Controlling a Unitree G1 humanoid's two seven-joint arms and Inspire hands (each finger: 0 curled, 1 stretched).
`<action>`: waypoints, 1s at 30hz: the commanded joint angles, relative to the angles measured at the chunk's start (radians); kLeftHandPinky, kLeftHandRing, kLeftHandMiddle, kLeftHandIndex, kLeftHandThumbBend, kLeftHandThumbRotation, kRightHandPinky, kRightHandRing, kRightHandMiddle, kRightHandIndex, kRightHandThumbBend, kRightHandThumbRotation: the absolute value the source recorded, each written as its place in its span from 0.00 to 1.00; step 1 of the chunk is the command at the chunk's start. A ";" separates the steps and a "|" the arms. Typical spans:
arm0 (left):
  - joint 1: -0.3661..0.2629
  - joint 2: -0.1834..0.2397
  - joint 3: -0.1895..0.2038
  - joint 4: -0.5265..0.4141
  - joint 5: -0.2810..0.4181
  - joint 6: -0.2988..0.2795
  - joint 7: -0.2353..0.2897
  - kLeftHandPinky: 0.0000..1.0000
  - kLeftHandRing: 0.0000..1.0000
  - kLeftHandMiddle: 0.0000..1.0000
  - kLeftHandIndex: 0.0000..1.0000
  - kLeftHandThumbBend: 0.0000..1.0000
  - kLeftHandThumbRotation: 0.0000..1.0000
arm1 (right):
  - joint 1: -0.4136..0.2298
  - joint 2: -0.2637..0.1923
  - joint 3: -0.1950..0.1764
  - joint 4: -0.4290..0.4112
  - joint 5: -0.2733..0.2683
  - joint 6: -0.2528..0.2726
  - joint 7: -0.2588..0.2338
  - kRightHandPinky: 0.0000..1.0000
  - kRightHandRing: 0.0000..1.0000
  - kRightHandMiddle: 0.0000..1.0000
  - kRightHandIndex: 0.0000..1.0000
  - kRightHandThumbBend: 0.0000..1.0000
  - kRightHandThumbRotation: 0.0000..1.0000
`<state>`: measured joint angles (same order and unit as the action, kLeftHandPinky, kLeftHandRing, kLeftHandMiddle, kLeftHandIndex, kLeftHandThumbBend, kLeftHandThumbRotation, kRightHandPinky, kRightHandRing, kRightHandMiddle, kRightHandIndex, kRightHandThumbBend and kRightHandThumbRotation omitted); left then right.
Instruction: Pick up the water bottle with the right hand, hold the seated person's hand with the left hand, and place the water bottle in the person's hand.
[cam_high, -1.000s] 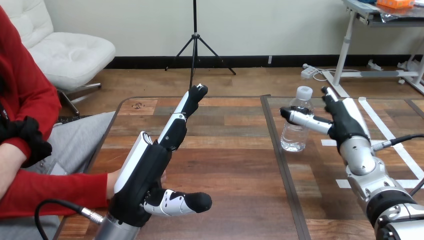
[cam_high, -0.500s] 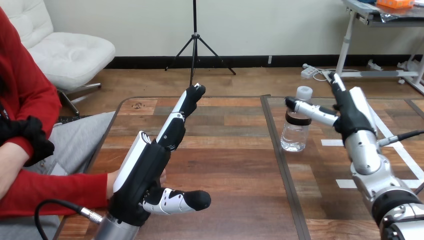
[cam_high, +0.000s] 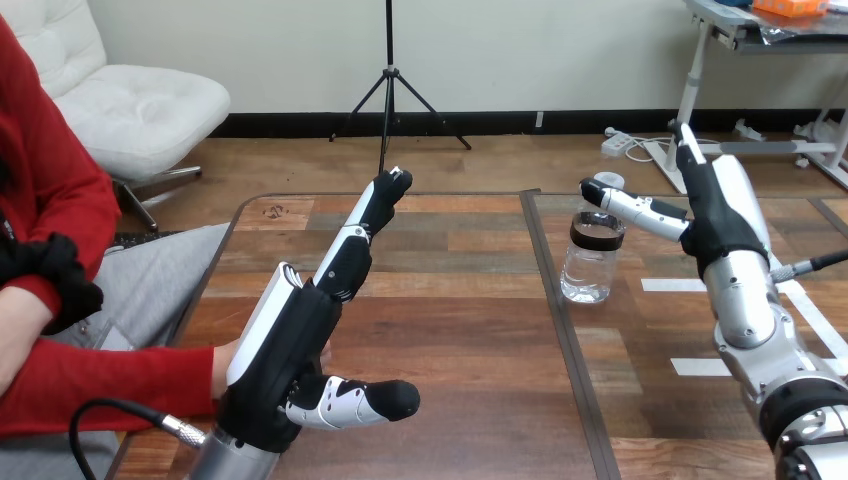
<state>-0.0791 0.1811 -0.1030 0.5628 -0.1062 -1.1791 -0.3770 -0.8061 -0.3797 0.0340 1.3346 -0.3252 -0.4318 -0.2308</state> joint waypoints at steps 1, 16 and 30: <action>-0.041 -0.002 0.000 -0.007 -0.009 -0.013 -0.002 1.00 1.00 1.00 1.00 1.00 0.76 | -0.040 -0.026 0.017 -0.057 -0.013 -0.043 -0.027 1.00 1.00 1.00 1.00 1.00 0.58; -0.044 -0.013 -0.001 -0.005 0.001 -0.022 0.001 1.00 1.00 1.00 1.00 1.00 0.76 | -0.072 -0.047 0.040 -0.066 -0.037 -0.037 -0.023 1.00 1.00 1.00 1.00 1.00 0.56; -0.039 -0.020 -0.002 -0.005 -0.002 -0.027 -0.001 1.00 1.00 1.00 1.00 1.00 0.76 | -0.108 -0.058 0.093 -0.059 -0.107 -0.027 -0.068 0.95 0.99 0.97 0.99 1.00 0.58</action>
<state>-0.0791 0.1698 -0.1054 0.5629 -0.1072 -1.1848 -0.3825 -0.8096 -0.4076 0.0986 1.3069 -0.4027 -0.4531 -0.2537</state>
